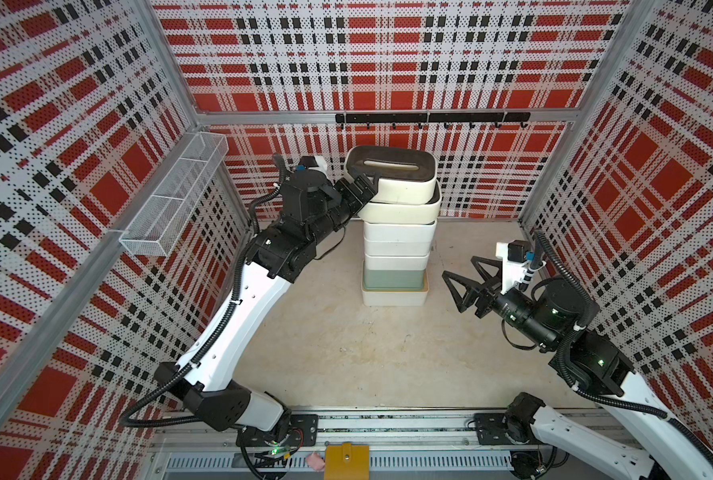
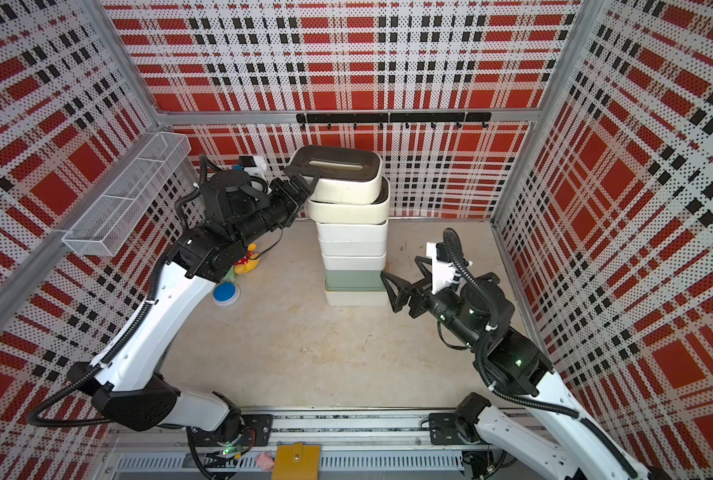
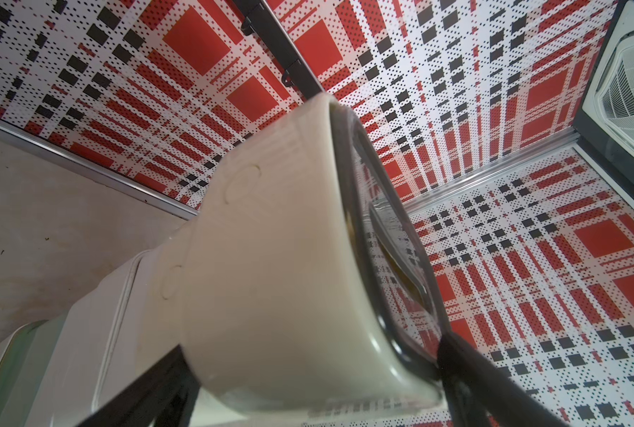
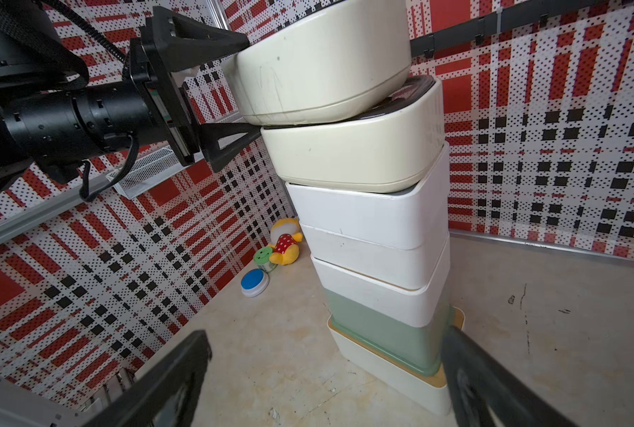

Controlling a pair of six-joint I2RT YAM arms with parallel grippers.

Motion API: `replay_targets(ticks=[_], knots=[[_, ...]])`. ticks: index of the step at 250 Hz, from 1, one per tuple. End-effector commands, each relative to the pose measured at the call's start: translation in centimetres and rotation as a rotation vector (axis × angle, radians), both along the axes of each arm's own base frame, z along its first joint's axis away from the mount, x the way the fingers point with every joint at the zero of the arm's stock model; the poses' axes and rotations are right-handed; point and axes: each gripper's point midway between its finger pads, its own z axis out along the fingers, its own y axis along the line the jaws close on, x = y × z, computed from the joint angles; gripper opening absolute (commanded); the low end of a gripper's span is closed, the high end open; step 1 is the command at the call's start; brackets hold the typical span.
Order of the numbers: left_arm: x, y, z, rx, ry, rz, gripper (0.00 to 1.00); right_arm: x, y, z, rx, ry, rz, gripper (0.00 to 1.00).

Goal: Stack the tissue boxes
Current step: Place the tissue box at the tissue box.

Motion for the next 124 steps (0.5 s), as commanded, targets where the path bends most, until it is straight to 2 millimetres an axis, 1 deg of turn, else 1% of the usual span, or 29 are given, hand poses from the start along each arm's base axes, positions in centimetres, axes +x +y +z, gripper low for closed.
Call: replay_targets(ticks=[1, 26, 75, 124], knots=[[-0.8, 0.4, 1.2, 0.021, -0.042, -0.017, 0.99, 0.1, -0.1, 2.0, 0.021, -0.055, -0.008, 1.0], [-0.9, 0.3, 1.5, 0.02, -0.05, -0.026, 0.99, 0.2, 0.2, 2.1, 0.02, -0.055, 0.002, 1.0], [-0.9, 0.3, 2.0, 0.013, -0.062, -0.026, 0.99, 0.4, 0.7, 1.6, 0.011, -0.038, 0.017, 1.0], [-0.8, 0.5, 2.7, -0.031, -0.075, -0.025, 0.99, 0.6, 1.1, 1.4, 0.006, -0.032, 0.029, 1.0]])
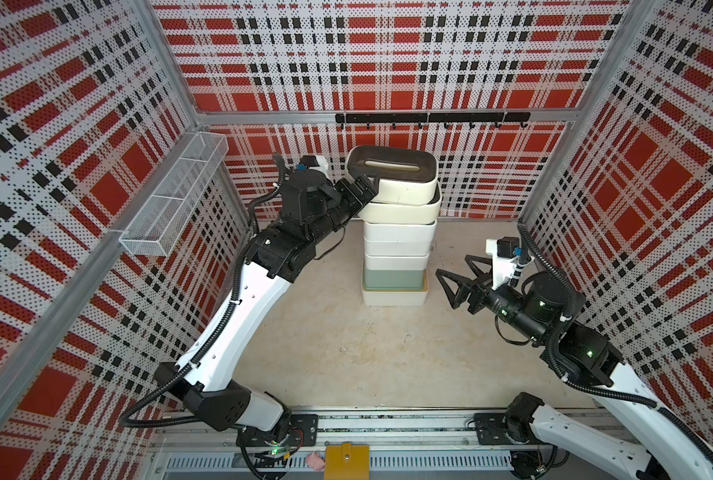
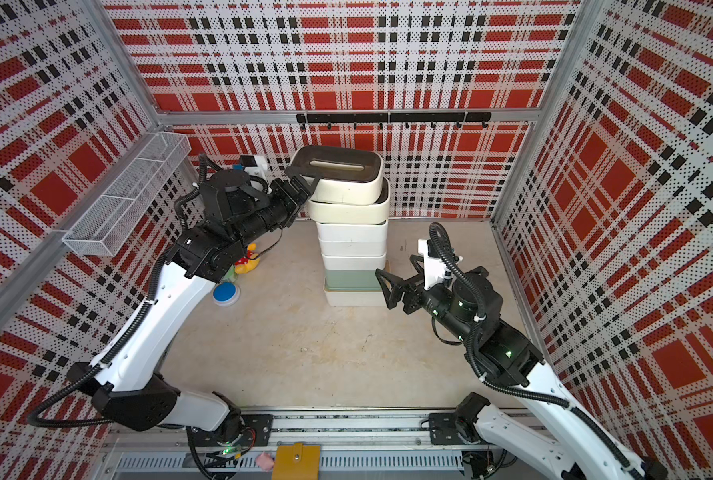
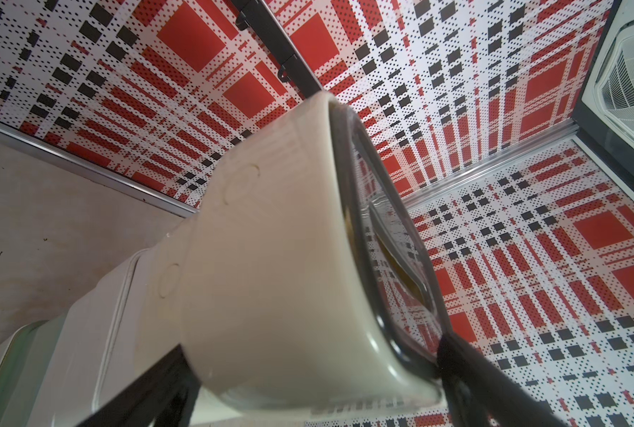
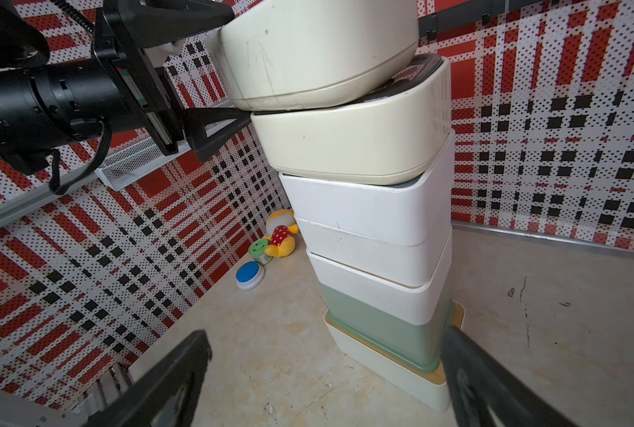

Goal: Stack the tissue boxes
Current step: Place the tissue box at the tissue box.

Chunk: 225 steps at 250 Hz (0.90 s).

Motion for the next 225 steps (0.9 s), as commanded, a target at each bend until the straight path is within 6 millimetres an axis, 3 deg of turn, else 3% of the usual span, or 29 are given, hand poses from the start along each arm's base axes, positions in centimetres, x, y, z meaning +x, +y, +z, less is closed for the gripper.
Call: replay_targets(ticks=[1, 82, 225], knots=[[-0.7, 0.7, 2.6, -0.037, -0.07, -0.006, 0.99, -0.3, 0.1, 2.3, 0.033, -0.06, 0.016, 1.0], [-0.6, 1.1, 3.7, -0.103, -0.093, -0.008, 0.99, 0.0, 0.8, 1.4, 0.025, -0.036, 0.034, 1.0], [-1.0, 2.4, 2.9, -0.111, -0.081, 0.017, 1.0, 0.3, 0.5, 1.7, 0.021, -0.04, 0.012, 1.0]])
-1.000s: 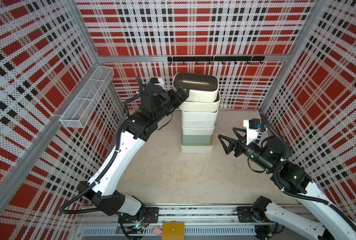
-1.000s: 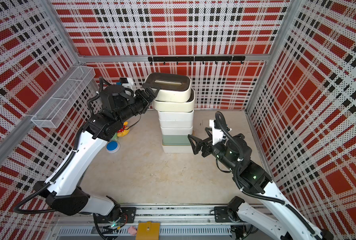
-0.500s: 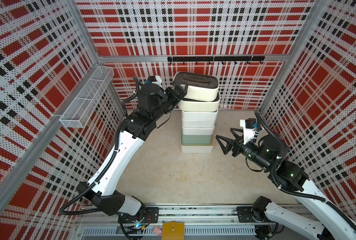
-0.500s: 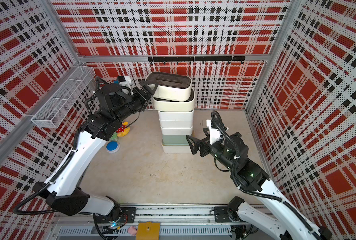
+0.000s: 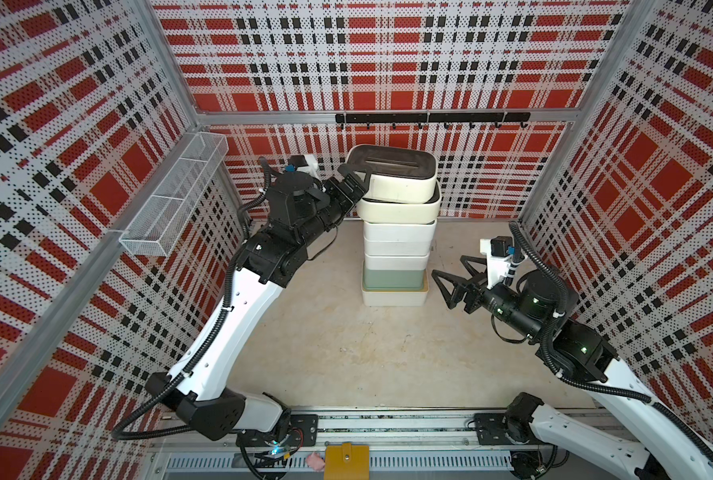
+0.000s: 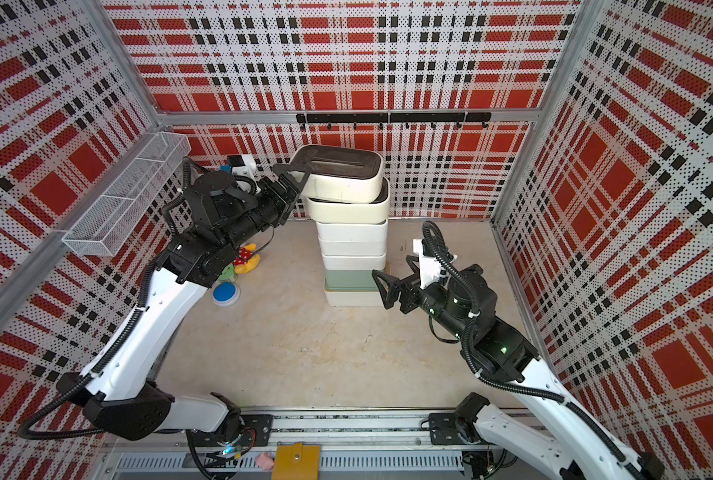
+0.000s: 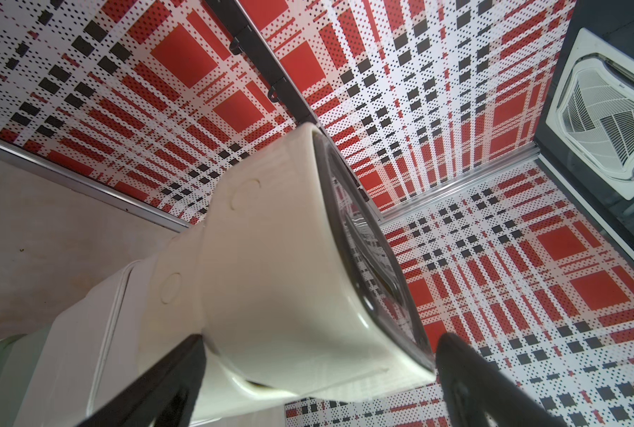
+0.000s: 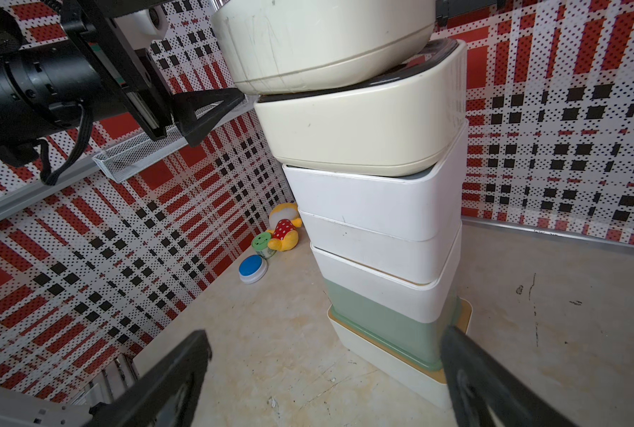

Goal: Stack the tissue boxes
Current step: Place the tissue box at the tissue box, then adjust the tissue box on the tissue box.

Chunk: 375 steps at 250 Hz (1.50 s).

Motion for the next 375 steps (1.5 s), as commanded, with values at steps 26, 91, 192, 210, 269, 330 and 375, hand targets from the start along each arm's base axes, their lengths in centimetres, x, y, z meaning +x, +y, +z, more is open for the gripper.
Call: replay_targets(ticks=[26, 91, 192, 210, 269, 330, 375], knots=[[-0.5, 0.9, 1.6, -0.041, -0.046, 0.004, 0.99, 0.0, -0.2, 2.2, 0.032, -0.053, -0.007, 1.0], [-0.9, 1.9, 1.4, -0.046, -0.042, 0.023, 0.99, 0.5, -1.0, 2.5, 0.013, -0.05, -0.062, 1.0], [-3.2, 6.5, 1.7, 0.076, -0.11, 0.089, 0.99, 5.4, -7.0, 2.7, -0.028, 0.114, -0.374, 0.99], [-3.0, 7.1, 1.8, 0.089, -0.128, 0.082, 0.99, 6.7, -7.5, 3.3, 0.04, 0.147, -0.359, 1.0], [-0.2, 7.4, 2.6, 0.13, -0.12, -0.015, 0.98, 10.3, -9.1, 6.4, 0.155, 0.175, -0.381, 1.0], [2.9, 6.5, 1.5, 0.173, -0.096, -0.048, 0.72, 12.2, -7.7, 8.6, 0.196, 0.152, -0.319, 1.0], [4.5, 6.3, 1.0, 0.199, -0.1, -0.04, 0.51, 13.2, -6.6, 9.5, 0.212, 0.139, -0.271, 1.0]])
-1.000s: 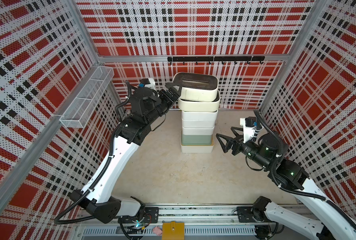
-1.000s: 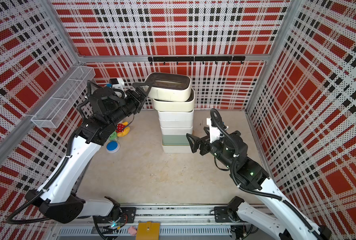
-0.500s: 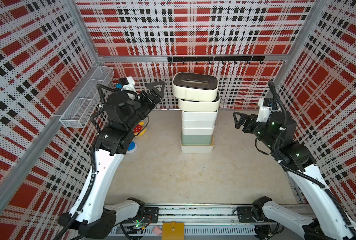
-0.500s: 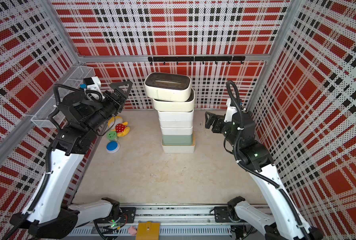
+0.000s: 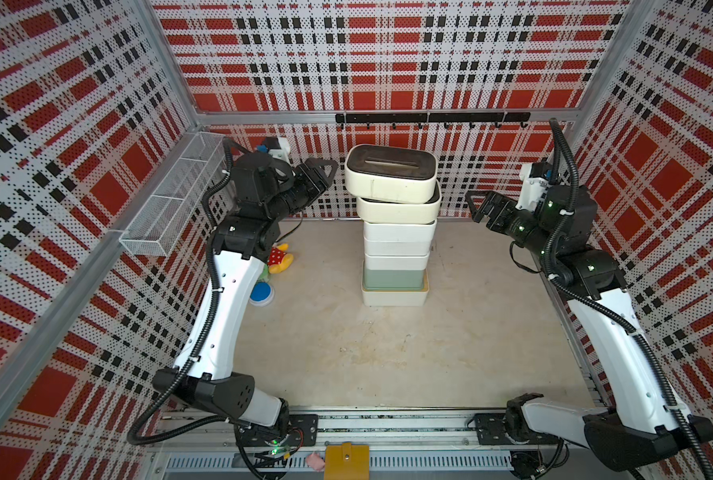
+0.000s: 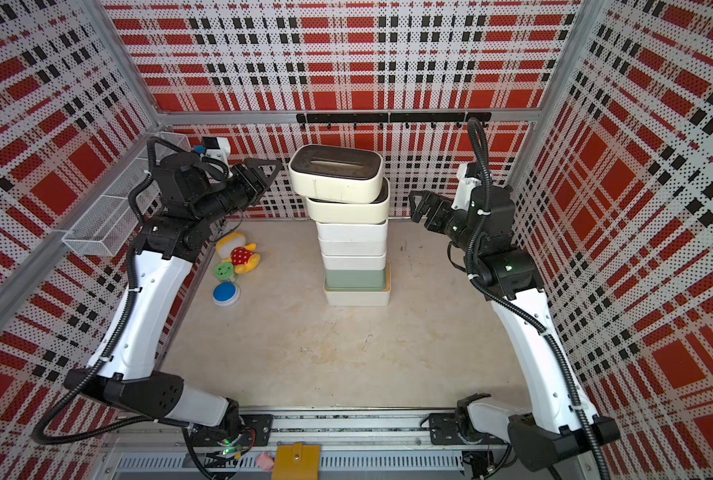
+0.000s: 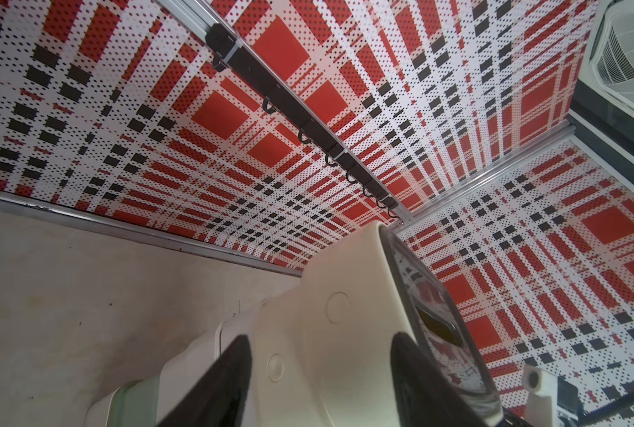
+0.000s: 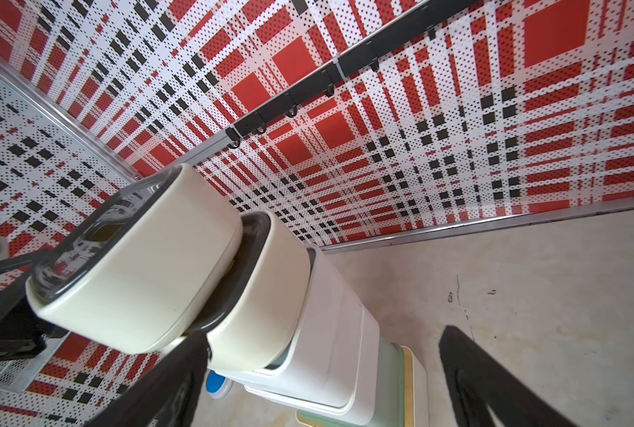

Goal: Stack the tissue boxes
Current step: Adjust the tissue box on the tissue box.

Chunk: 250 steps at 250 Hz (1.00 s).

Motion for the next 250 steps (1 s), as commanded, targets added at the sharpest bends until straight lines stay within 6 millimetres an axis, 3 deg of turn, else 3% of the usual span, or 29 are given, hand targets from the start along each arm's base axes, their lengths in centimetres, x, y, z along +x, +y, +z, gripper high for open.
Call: replay_targets(ticks=[1, 24, 64, 186, 250], knots=[[0.2, 0.0, 1.4, 0.025, -0.052, -0.011, 0.5, 0.5, 0.9, 2.4, 0.035, -0.064, 0.048, 1.0], [0.6, -0.4, 1.9, 0.035, -0.07, -0.024, 0.43, 1.3, 1.3, 2.6, 0.031, -0.063, 0.059, 1.0], [1.5, -1.0, 1.6, 0.06, -0.057, -0.036, 0.39, 2.0, 1.8, 3.0, 0.036, -0.088, 0.074, 1.0], [1.9, -4.1, 0.6, 0.115, -0.046, -0.113, 0.39, 3.1, 3.2, 3.0, 0.041, -0.103, 0.138, 1.0], [1.0, -4.3, 1.3, 0.119, -0.06, -0.11, 0.39, 3.7, 3.5, 3.0, 0.041, -0.097, 0.147, 1.0]])
